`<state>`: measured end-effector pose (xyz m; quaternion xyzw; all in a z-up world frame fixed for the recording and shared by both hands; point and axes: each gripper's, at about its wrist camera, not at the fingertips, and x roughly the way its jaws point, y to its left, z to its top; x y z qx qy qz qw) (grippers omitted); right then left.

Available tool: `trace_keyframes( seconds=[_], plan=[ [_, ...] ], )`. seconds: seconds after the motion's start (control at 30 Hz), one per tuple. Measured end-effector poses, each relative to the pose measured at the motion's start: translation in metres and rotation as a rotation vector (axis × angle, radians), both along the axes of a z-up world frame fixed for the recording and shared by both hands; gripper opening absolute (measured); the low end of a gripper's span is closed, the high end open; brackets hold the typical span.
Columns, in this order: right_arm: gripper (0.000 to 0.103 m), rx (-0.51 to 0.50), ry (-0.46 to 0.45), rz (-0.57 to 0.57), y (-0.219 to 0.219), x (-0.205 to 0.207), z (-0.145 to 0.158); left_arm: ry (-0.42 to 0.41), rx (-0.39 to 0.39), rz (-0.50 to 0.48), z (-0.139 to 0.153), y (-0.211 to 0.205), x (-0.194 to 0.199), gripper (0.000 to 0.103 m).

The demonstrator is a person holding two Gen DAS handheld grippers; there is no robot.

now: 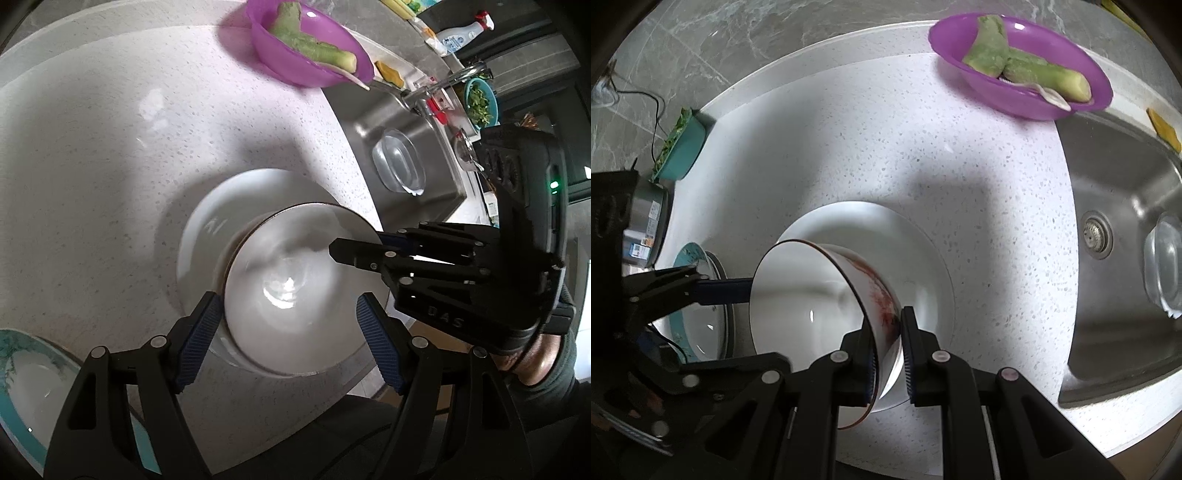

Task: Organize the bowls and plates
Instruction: 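Open both tools and release the red-patterned bowl inside the white bowls, then move both tools to the nested bowl stack and close on its rim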

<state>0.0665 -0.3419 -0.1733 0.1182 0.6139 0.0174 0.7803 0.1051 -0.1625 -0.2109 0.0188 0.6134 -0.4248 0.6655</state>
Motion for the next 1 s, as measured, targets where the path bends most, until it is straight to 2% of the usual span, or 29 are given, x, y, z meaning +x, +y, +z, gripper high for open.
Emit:
trace_keyframes(
  seconds=[0.17, 0.33, 0.5, 0.67, 0.73, 0.8, 1.0],
  plan=[
    [0.015, -0.008, -0.012, 0.009, -0.001, 0.004, 0.001, -0.02, -0.021, 0.037, 0.013, 0.019, 0.005, 0.077],
    [0.017, -0.009, -0.03, 0.034, -0.002, 0.009, 0.001, 0.001, -0.006, 0.088, 0.007, 0.03, 0.012, 0.077],
    [0.03, -0.001, -0.028, 0.05, -0.002, 0.015, -0.005, 0.007, -0.001, 0.104, 0.003, 0.03, 0.013, 0.077],
    [0.032, -0.009, -0.028, 0.061, -0.001, 0.016, -0.008, 0.012, 0.004, 0.111, 0.004, 0.027, 0.01, 0.077],
    [0.04, -0.014, -0.029, 0.059, -0.001, 0.017, -0.008, 0.013, 0.009, 0.118, 0.003, 0.026, 0.01, 0.077],
    [0.051, -0.007, -0.044, 0.049, -0.004, 0.016, -0.003, 0.011, 0.011, 0.122, 0.004, 0.026, 0.01, 0.077],
    [0.056, 0.021, -0.115, 0.023, -0.017, 0.011, 0.02, 0.0, 0.019, 0.146, 0.006, 0.026, 0.012, 0.077]
  ],
)
